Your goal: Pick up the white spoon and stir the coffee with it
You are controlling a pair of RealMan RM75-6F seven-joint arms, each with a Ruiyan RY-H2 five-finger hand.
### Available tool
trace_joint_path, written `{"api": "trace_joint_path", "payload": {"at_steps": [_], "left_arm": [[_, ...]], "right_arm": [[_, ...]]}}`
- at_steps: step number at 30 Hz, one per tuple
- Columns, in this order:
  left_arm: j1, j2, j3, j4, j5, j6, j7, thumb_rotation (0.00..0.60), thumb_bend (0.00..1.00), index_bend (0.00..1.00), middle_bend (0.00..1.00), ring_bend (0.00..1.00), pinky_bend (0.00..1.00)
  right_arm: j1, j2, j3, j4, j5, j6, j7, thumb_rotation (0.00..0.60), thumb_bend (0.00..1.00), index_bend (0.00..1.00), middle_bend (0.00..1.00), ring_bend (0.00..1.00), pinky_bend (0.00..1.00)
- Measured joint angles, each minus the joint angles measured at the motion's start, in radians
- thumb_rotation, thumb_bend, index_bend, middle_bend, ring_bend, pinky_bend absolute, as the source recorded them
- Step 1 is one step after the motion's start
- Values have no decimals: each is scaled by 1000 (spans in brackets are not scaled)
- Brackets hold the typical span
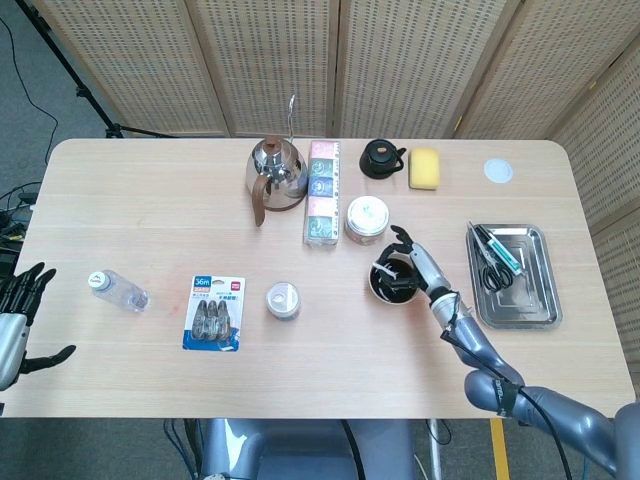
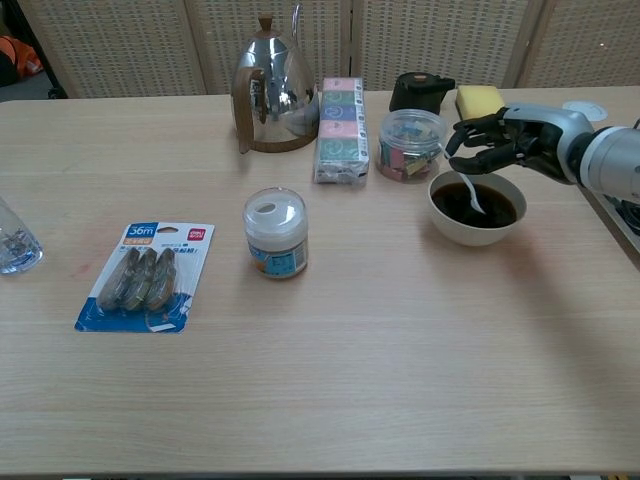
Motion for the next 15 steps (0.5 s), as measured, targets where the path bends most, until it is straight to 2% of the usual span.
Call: {"api": "trace_joint_path", "payload": {"at_steps": [9,15], "left_arm": [[1,-2,-1,-1,-6,0,3,600,0,0,0,0,0],[1,-3,0,-2,-4,0,7,600,0,0,0,0,0]], "right_arm": [[10,-42,16,86,-9,13,18,600,569,596,0,0,0],[-3,-26,16,78,-19,21,27,600,579,596,0,0,0]]}}
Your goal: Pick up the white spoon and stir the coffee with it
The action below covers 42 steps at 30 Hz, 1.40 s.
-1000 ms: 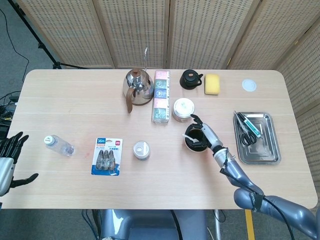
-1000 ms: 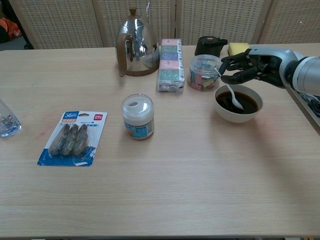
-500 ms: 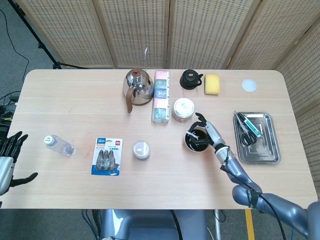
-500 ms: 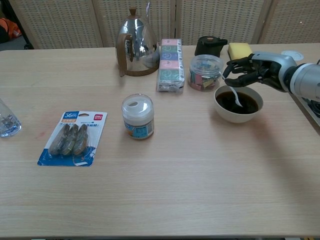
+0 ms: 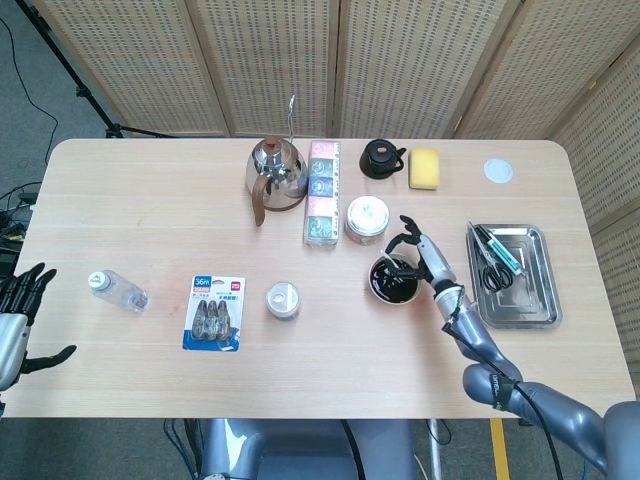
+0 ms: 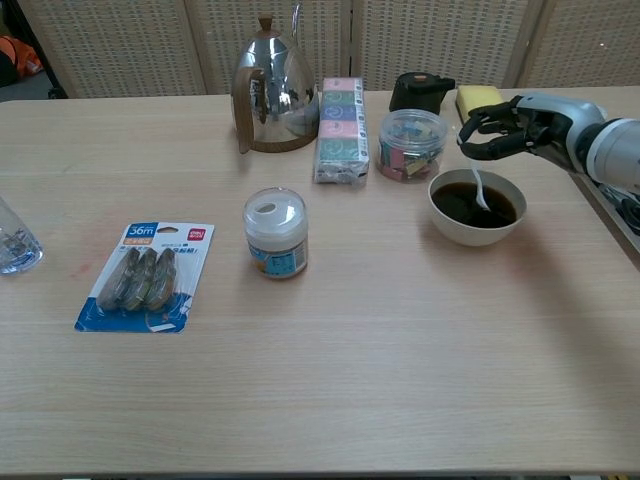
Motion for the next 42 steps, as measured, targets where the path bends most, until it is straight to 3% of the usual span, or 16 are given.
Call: {"api": "trace_joint_path", "payload": {"at_steps": [16,31,42], "left_arm": [[-6,-10,5,-10,10,-6,31,600,0,0,0,0,0],[-3,-5,4,-1,5,-3,12,600,0,0,0,0,0],[-4,-6,4,-2,3,-7,17,600,0,0,0,0,0]], "right_arm": [[-76,105,-49,-198,-56,30,16,600,595,596,0,0,0],[5,21,16,-73,41,-22,-1,600,595,597,0,0,0],[-34,73,21,-90,61,-22,6,600,595,604,0,0,0]]}}
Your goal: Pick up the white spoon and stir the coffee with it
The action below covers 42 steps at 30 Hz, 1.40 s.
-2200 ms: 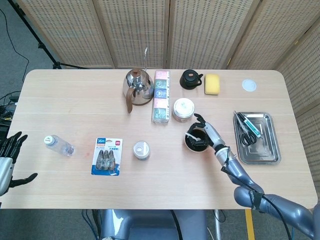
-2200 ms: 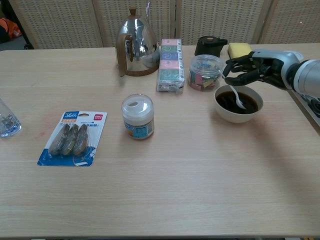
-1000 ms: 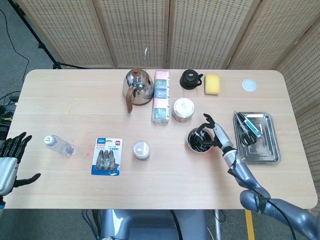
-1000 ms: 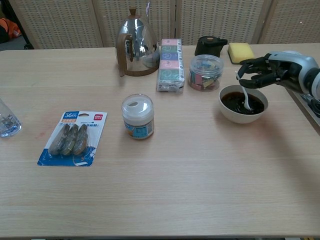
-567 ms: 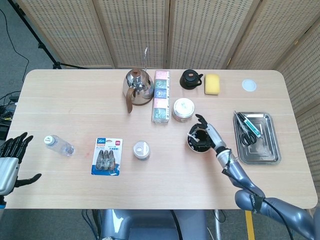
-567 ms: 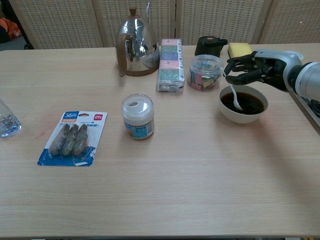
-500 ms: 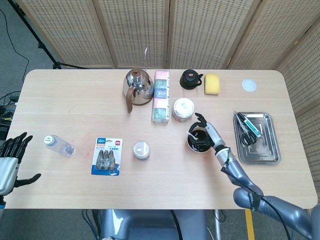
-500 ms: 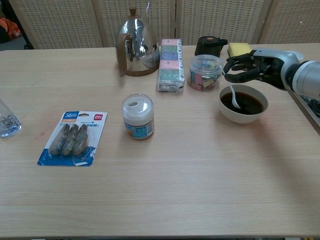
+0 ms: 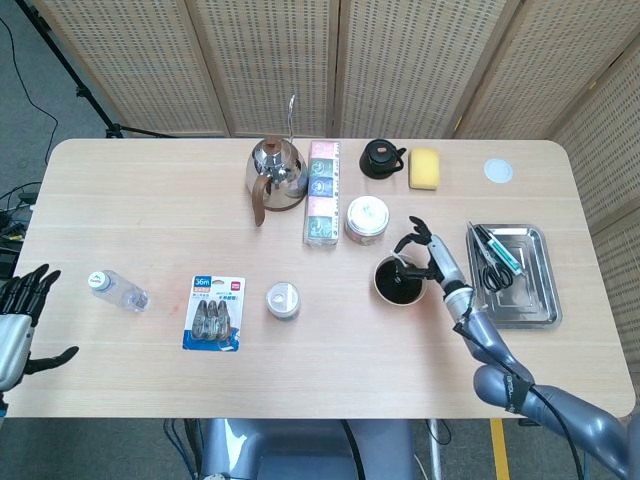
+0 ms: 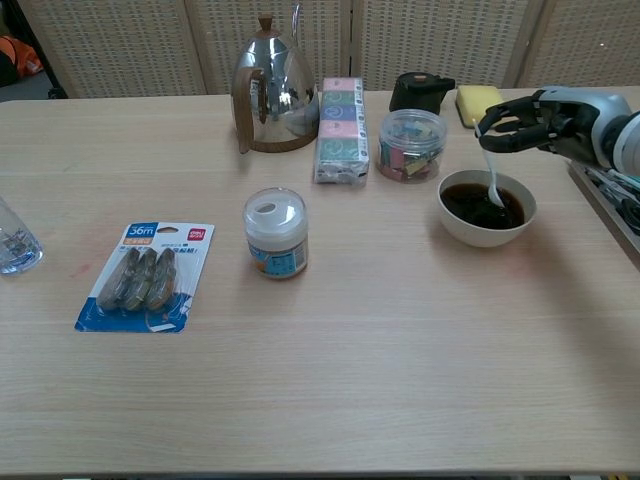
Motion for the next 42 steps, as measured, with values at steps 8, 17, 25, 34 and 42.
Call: {"api": "trace_joint_path", "payload": {"at_steps": [8,17,25,34,42], "left_arm": [[-5,-9,4,-6,6,-8,27,600,0,0,0,0,0],[-7,-12,7,-6,7,-13,32,600,0,0,0,0,0],[-6,-9,10,-4,11,-12,22,600,0,0,0,0,0],[-8,-6,9,2,1,-20,9,600,0,0,0,0,0],[-9,-6,11,0,0,-24,10,600,0,0,0,0,0]], "right_arm": [[-40,58,-15,-69,-17,1,17,600,596,605,0,0,0],[-75,124,-31,-173,-59,-20,65,600,595,605,0,0,0],[-47,80,-25,-134,-53,-24,57,600,602,605,0,0,0],[0,15,11,-7,-20,-52,82,600,618,606,0,0,0],[-14,60,8,-11,-26,-64,83,600,620,606,0,0,0]]}}
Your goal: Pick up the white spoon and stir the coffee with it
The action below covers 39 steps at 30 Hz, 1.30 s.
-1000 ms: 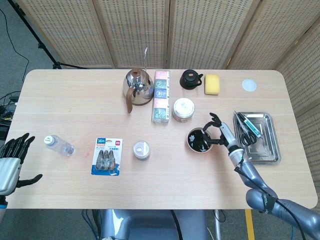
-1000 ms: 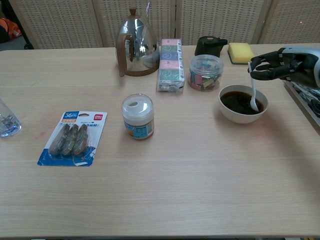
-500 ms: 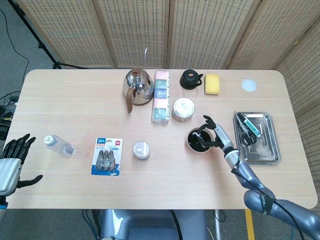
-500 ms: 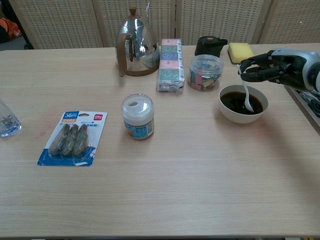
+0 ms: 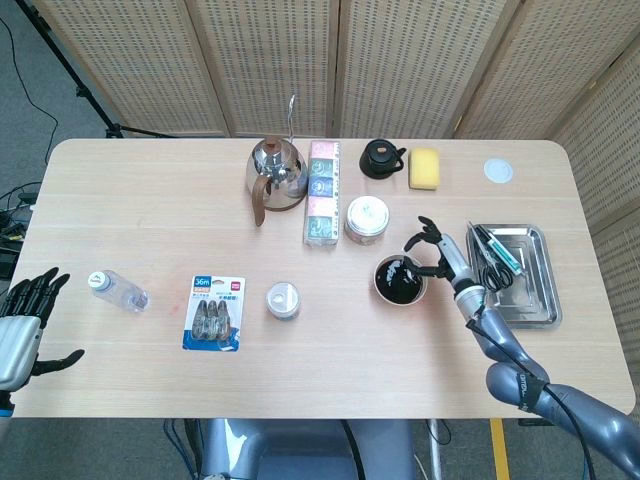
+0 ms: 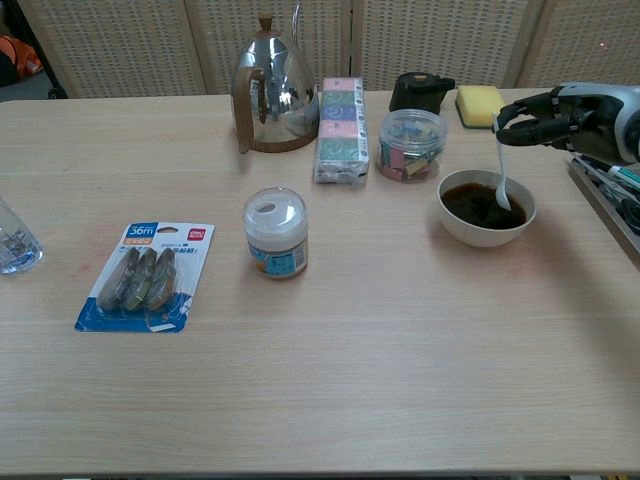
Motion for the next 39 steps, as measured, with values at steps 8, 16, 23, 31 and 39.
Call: {"api": "trace_joint_path", "payload": {"at_steps": [8,16,23,31,39], "left_arm": [[-5,-7,0,-3,-3,-9,20,600,0,0,0,0,0],[-9,-17,1,-12,-5,-12,45,600,0,0,0,0,0],[-7,-17,-2,-9,-12,-8,41,600,0,0,0,0,0],[0,-13,-4,-1,-23,-1,27,600,0,0,0,0,0],[4,-13,-5,12,-38,-2,22,600,0,0,0,0,0]], "right_arm": [[-43,70,-17,-79,-33,-11,32,600,620,607,0,0,0],[-52,74,-30,-121,-97,-17,85,600,620,607,0,0,0],[-10,15,-23,-57,-89,-22,79,600,620,607,0,0,0],[25,-37,-9,42,-51,-10,41,600,620,608,0,0,0],[5,-6,-5,28,-37,7,36,600,646,611,0,0,0]]}}
